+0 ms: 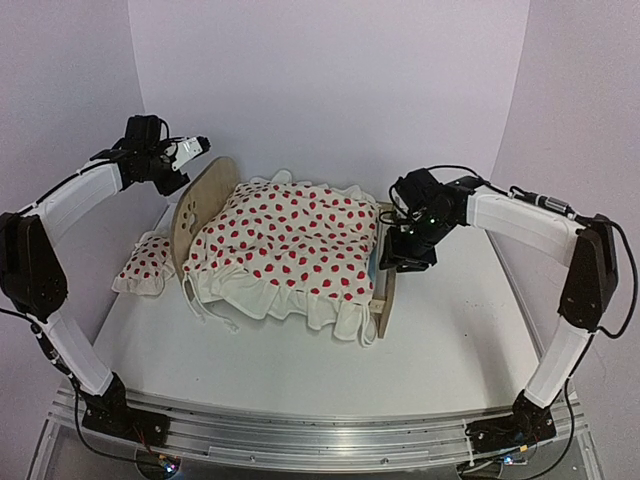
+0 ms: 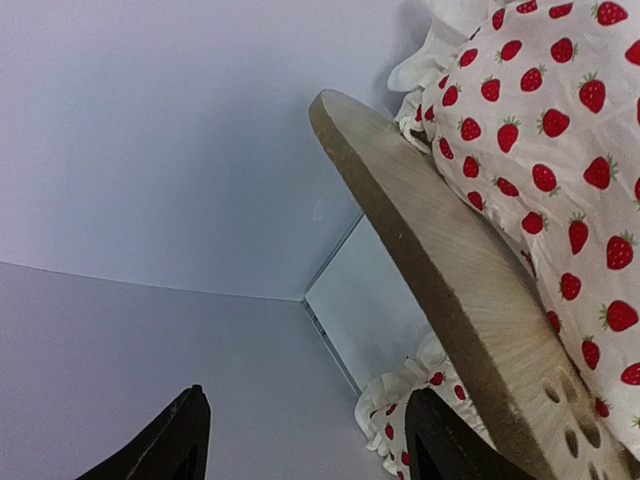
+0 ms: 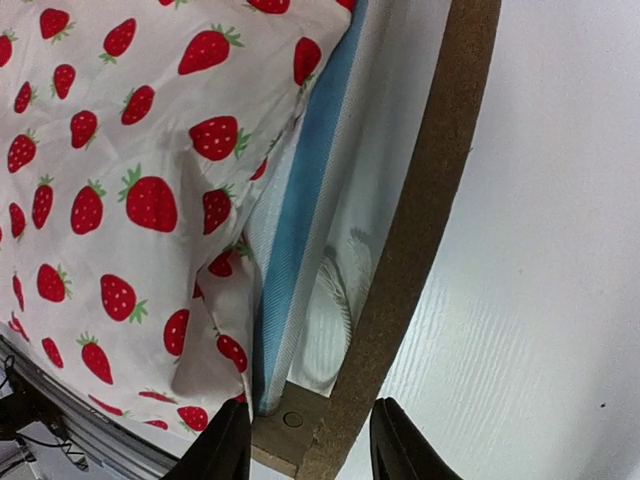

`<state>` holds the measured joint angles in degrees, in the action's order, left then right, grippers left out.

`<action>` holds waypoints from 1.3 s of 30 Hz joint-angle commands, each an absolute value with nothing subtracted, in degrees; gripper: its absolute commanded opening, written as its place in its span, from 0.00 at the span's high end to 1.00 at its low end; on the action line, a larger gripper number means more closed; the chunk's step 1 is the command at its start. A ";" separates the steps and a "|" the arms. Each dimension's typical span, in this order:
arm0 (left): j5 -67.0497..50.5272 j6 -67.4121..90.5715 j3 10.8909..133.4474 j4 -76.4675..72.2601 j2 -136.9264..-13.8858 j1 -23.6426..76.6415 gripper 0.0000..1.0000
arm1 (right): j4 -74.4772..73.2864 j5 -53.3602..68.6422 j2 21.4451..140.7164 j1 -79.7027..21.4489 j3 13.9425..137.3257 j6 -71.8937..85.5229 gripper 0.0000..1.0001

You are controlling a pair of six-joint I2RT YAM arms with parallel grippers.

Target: Set up the pet bed

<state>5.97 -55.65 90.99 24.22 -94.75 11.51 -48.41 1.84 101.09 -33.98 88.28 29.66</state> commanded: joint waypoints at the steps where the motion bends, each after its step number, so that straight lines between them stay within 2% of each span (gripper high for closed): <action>1: -6.82 -54.03 95.21 26.28 -90.15 12.35 0.30 | -45.62 3.93 92.30 -33.66 86.92 32.75 0.54; 4: -15.95 -53.07 95.44 29.33 -87.35 12.84 0.29 | -45.81 4.43 87.27 -33.66 82.52 31.58 0.50; 6: -19.77 -52.88 94.08 30.25 -84.79 15.15 0.30 | -45.97 4.31 83.67 -33.66 77.84 32.18 0.52; 12: -18.39 -52.44 89.46 32.05 -80.20 33.80 0.28 | -42.33 4.76 74.52 -36.67 64.82 35.67 0.59; 22: -19.74 -38.29 93.96 29.31 -100.31 54.17 0.26 | -31.70 6.90 72.99 -42.85 54.02 37.98 0.60; 26: -18.85 -35.38 99.45 27.76 -109.86 55.82 0.26 | -29.28 7.07 72.52 -44.38 51.44 37.15 0.60; 30: -11.67 -34.39 106.09 30.07 -117.24 55.65 0.26 | -27.74 6.08 71.68 -46.87 48.93 35.48 0.61; 39: -9.15 -35.39 103.78 30.98 -116.06 55.13 0.29 | -23.22 4.04 69.94 -48.95 46.01 34.92 0.63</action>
